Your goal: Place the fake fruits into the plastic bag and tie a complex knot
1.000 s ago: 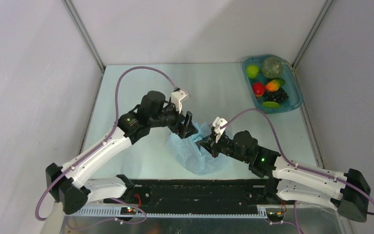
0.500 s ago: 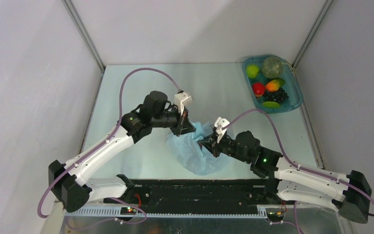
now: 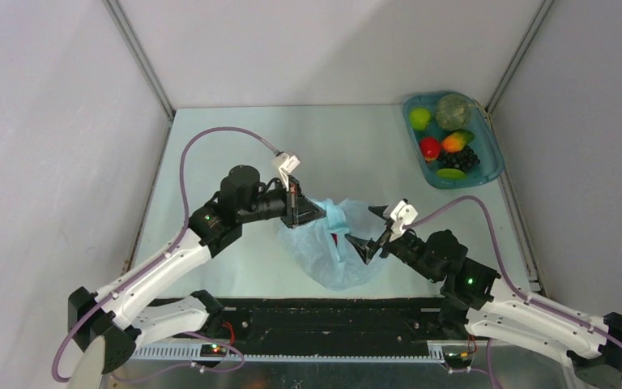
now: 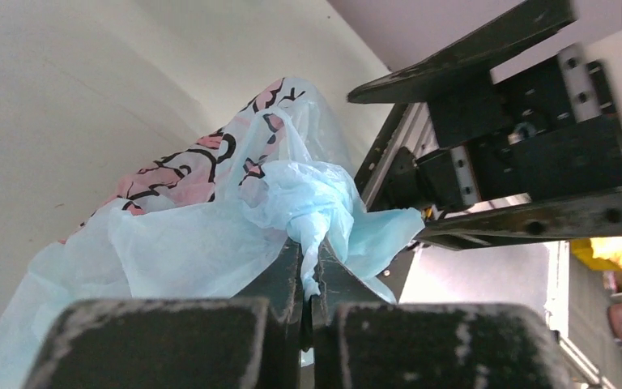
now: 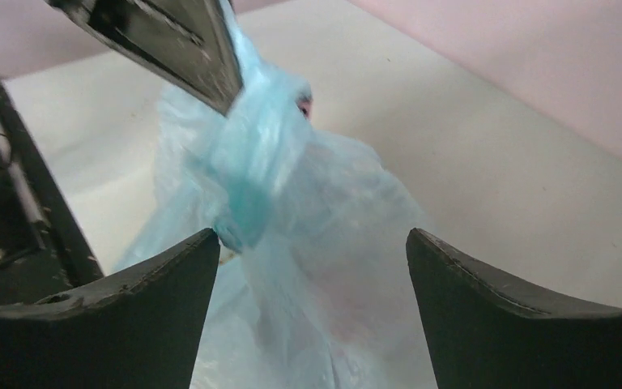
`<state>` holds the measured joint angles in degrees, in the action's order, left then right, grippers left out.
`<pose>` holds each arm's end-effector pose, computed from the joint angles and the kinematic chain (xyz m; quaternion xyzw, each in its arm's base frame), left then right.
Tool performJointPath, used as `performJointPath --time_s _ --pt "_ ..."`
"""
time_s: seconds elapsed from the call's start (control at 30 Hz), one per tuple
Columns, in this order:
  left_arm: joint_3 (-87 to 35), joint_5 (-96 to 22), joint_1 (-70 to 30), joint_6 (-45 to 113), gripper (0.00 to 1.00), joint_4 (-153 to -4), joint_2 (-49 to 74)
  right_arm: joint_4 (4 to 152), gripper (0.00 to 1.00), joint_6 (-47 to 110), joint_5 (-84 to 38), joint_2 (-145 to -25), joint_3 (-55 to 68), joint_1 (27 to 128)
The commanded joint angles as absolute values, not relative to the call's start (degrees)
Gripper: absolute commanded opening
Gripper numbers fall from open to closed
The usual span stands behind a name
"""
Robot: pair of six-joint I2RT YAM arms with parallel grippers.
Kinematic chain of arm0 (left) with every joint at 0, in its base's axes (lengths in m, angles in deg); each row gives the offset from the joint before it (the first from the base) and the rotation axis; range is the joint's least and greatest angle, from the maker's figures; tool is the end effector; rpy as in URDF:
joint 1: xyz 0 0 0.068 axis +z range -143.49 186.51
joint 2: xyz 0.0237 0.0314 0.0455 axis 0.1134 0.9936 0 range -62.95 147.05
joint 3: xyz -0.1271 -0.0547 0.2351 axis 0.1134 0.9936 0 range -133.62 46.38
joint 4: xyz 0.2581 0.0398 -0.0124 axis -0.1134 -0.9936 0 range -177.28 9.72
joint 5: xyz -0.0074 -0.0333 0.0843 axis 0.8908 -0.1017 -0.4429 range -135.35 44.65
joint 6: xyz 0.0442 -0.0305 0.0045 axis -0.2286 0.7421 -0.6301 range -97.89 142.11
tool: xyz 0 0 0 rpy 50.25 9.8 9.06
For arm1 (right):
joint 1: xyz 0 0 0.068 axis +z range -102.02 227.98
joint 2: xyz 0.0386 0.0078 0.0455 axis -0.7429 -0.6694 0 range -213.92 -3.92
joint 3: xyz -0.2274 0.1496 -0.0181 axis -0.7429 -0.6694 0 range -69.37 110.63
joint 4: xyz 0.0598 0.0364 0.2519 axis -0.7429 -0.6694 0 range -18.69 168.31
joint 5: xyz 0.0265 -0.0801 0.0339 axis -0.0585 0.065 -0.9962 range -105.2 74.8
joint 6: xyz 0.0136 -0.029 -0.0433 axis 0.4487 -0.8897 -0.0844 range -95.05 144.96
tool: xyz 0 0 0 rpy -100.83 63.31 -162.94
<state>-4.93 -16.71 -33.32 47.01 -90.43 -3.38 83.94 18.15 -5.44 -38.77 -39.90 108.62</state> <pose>0.1712 -0.1650 0.3321 0.2455 0.7604 -0.4728 0.3713 0.0847 0.1382 0.3016 -0.3401 0.6182 0.2661 0.6568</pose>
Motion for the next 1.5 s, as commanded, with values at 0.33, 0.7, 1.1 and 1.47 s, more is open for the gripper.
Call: performJointPath --time_s 0.33,0.7,1.1,1.47 --pt "-2.0 -17.3 -32.1 58.3 0.0 -80.6 -7.0 103.5 0.96 7.9 -1.1 -39.8 -49.9 110.4" --pt "-2.0 -16.5 -32.0 58.8 0.0 -80.7 -7.8 114.1 0.99 3.8 -0.4 -46.5 -49.0 110.4" --pt "-4.4 -12.4 -32.0 57.0 0.0 -83.9 -7.1 123.8 0.94 0.6 4.6 -54.2 -48.4 107.2" --pt "-2.4 -14.8 -31.9 61.3 0.0 -77.4 -8.1 123.6 0.0 0.0 13.8 -53.2 -47.6 105.6"
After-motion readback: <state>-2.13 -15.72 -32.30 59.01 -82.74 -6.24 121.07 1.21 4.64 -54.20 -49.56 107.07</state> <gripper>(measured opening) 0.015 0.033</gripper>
